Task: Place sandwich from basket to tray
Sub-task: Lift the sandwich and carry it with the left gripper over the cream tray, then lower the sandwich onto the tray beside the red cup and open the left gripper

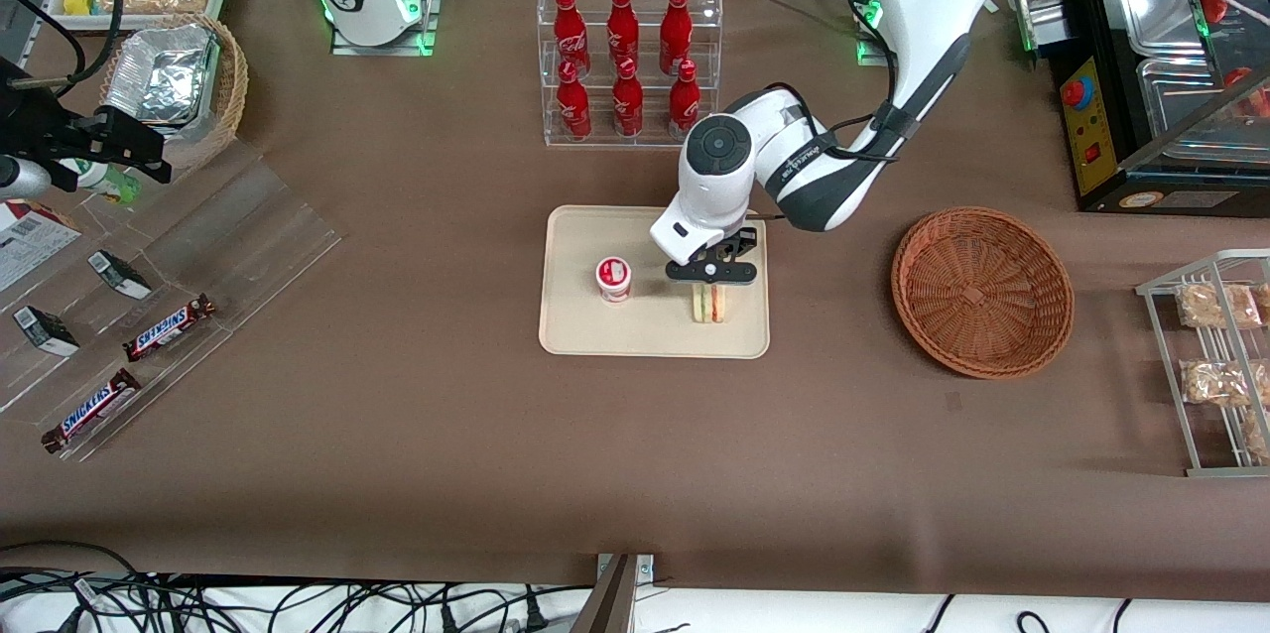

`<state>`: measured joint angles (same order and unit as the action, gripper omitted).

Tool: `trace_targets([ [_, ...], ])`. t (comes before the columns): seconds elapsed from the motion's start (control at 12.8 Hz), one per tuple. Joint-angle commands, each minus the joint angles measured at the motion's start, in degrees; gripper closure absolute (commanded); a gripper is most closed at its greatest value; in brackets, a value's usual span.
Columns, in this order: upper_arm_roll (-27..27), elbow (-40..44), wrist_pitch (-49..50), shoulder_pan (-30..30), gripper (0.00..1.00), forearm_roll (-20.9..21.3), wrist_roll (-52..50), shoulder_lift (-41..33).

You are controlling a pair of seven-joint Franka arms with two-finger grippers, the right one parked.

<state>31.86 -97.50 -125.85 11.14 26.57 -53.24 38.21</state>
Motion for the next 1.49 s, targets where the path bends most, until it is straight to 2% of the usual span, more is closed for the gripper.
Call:
trace_targets([
  [0.0, -0.2, 1.5, 0.3, 0.7, 0.42, 2.3, -1.6, 1.2],
  [0.08, -0.2, 1.5, 0.3, 0.7, 0.12, 2.3, -1.6, 1.3],
  [0.16, -0.2, 1.6, 0.4, 0.7, 0.0, 2.3, -1.6, 1.1],
  [0.55, 0.2, 2.6, 4.0, -0.2, 0.0, 1.0, -1.8, -2.2],
  [0.63, 0.4, 4.3, 7.1, -0.5, 0.0, 0.8, -1.6, -3.0],
  [0.78, 0.4, 9.6, 13.6, -1.0, 0.0, -3.1, -0.8, -3.8],
  [1.02, 0.7, 16.2, 21.0, -3.5, 0.0, -3.8, 0.1, -3.9],
  [1.25, 0.7, 21.5, 26.2, -7.6, 0.0, -7.1, 7.0, -4.7],
  [1.41, 0.4, 24.7, 29.2, -9.3, 0.0, -7.2, 8.6, -4.7],
])
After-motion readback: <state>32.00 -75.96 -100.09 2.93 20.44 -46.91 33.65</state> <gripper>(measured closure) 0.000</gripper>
